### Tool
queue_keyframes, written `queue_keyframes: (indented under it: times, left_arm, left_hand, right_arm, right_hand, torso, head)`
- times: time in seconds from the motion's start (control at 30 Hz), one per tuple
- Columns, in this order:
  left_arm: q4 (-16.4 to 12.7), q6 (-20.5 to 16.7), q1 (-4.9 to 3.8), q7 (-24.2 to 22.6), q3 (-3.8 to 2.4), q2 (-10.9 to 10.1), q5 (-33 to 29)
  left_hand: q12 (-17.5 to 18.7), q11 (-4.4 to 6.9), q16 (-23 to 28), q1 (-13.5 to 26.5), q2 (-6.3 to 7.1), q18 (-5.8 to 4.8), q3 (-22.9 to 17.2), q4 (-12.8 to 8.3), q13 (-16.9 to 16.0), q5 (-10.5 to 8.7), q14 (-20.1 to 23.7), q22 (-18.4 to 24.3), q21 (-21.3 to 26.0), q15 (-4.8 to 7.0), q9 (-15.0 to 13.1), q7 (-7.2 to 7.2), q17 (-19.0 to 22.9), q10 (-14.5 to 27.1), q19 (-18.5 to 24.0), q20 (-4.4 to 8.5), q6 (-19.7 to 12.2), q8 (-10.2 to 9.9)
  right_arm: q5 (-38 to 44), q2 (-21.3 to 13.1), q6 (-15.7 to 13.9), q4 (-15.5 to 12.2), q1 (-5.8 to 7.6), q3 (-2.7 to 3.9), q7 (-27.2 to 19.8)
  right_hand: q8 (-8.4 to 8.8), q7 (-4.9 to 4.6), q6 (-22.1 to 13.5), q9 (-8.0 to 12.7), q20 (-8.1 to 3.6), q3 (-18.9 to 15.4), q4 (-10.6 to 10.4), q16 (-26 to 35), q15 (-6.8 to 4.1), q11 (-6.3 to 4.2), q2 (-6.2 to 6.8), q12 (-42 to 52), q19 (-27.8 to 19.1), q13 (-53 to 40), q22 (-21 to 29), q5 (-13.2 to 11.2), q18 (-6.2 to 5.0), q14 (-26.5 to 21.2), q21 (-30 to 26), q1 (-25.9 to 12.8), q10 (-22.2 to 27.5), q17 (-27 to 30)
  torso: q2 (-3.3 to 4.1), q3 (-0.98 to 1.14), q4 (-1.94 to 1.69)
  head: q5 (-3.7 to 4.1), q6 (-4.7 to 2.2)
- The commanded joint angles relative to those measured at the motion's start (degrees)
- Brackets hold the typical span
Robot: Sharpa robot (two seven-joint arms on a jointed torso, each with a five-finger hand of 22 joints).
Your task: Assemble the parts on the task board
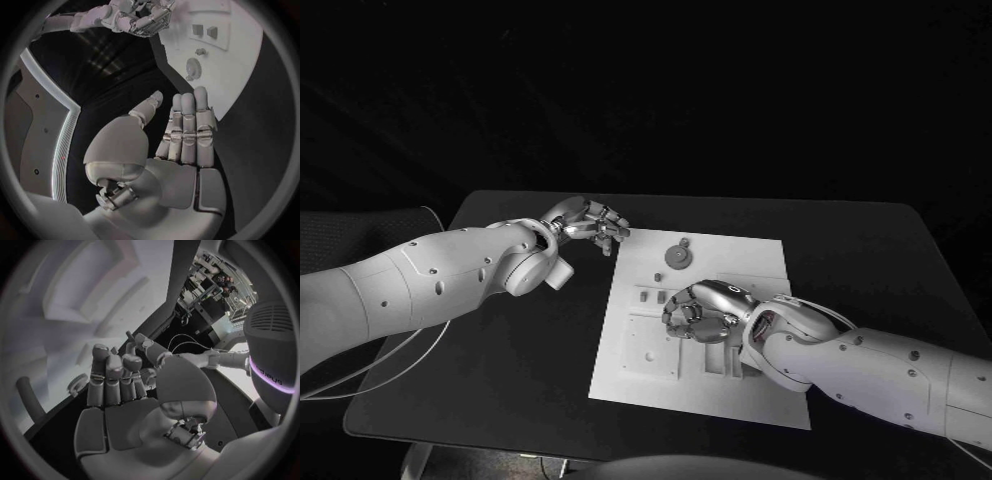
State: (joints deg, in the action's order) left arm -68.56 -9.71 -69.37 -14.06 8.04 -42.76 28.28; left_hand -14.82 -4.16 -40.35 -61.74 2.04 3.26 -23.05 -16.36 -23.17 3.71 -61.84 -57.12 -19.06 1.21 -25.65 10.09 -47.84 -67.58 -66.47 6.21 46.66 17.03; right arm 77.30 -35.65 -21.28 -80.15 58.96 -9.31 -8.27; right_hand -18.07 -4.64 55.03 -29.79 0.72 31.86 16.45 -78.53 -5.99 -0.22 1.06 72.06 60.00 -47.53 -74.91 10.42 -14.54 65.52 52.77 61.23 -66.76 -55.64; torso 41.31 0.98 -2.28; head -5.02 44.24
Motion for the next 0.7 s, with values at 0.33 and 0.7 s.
queue_keyframes:
  times: [0.33, 0.7]
  left_arm:
    - [-0.24, 0.76, -0.05, -0.24, -0.04, 0.07, -0.1]
    - [-0.26, 0.8, -0.05, -0.18, -0.04, 0.04, -0.03]
  left_hand:
    - [0.33, -0.28, 0.25, 0.18, -0.17, 0.68, 0.4, -0.09, -0.09, -0.19, -0.1, -0.09, 0.23, -0.45, 0.1, 0.33, -0.14, -0.27, -0.11, 0.15, -0.26, 0.18]
    - [0.39, -0.28, 0.31, 0.13, -0.17, 0.67, 0.42, -0.09, -0.11, -0.19, -0.1, -0.1, 0.27, -0.46, 0.12, 0.33, -0.2, -0.27, -0.1, 0.14, -0.27, 0.19]
  right_arm:
    - [1.7, 1.03, 0.64, 1.42, -1.07, -0.04, -0.74]
    - [2.03, 1.36, 0.47, 2.11, -1.29, -0.04, -0.81]
  right_hand:
    - [-0.04, -1.37, 1.11, -0.1, -0.02, 0.09, 0.14, -0.13, -0.28, -0.2, 0.22, -0.16, 0.26, -0.11, -0.64, 0.14, -0.46, -0.03, 0.03, -0.39, 0.1, -0.1]
    - [-0.03, -1.38, 1.1, -0.11, -0.02, 0.1, 0.14, -0.14, -0.27, -0.19, 0.22, -0.16, 0.26, -0.13, -0.65, 0.16, -0.46, -0.04, 0.04, -0.38, 0.11, -0.11]
  torso:
    - [-0.01, -0.01, -0.01]
    - [-0.01, 0.02, 0.04]
  head:
    - [-0.31, 0.33]
    - [-0.37, 0.44]
